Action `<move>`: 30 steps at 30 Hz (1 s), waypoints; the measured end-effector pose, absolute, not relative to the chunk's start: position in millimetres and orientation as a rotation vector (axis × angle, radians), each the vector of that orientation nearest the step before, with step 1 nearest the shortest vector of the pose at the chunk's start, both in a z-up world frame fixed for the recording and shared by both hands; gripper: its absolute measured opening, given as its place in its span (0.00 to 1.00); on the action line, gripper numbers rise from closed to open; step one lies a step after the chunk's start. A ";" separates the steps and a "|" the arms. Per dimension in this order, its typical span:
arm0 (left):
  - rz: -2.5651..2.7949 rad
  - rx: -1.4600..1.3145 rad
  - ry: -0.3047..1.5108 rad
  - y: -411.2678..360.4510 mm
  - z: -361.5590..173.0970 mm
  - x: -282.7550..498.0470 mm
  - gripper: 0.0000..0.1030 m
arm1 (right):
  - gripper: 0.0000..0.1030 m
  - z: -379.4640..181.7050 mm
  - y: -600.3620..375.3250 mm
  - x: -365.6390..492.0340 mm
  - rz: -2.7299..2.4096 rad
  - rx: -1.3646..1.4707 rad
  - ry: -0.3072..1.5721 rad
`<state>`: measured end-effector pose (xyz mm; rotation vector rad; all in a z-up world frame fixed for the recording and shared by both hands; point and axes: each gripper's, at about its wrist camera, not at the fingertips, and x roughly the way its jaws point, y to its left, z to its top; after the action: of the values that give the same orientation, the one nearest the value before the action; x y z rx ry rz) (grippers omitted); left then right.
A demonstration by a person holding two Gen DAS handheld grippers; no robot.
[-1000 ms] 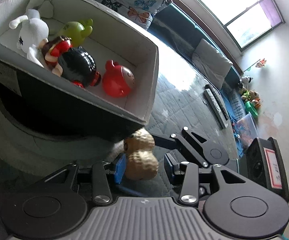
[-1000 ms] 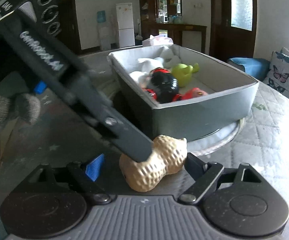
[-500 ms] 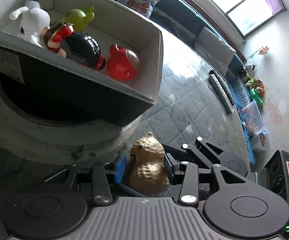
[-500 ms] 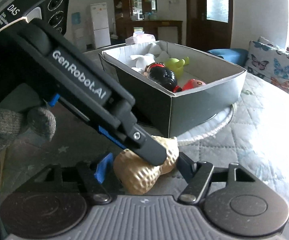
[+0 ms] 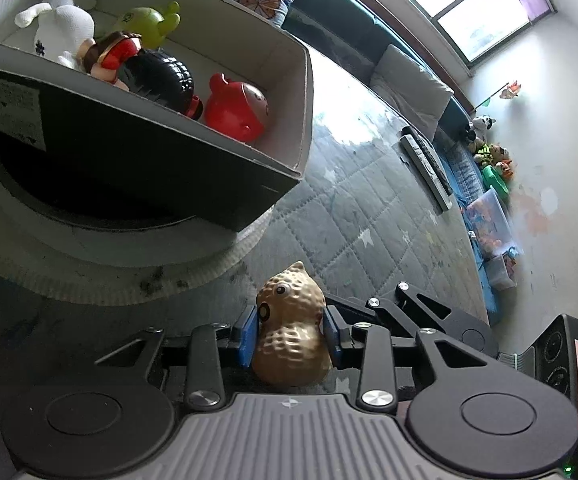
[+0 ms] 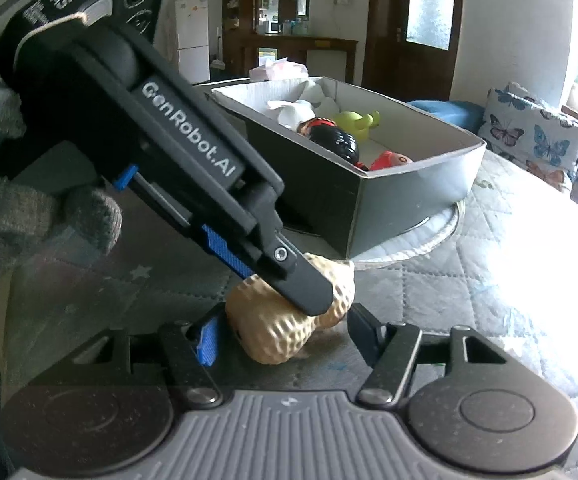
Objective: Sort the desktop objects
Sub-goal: 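Lift the peanut toy with the left tool into the box and release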
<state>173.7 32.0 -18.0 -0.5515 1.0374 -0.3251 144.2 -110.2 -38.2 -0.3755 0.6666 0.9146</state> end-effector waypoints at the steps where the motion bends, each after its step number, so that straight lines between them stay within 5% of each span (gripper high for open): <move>1: -0.327 -0.546 1.031 33.6 -13.9 171.0 0.36 | 0.64 -36.8 -108.9 141.9 0.914 -0.381 0.664; 14: -0.335 -0.482 0.830 75.6 72.1 205.8 0.36 | 0.64 35.7 -64.9 175.5 0.889 -0.416 0.448; 30: -0.276 -0.514 0.923 117.6 35.8 329.2 0.31 | 0.63 0.0 -12.9 298.9 0.846 -0.338 0.614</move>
<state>329.2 117.6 35.8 -0.5136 0.9228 -0.2756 298.9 -12.9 0.0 -0.3381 0.6135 0.8457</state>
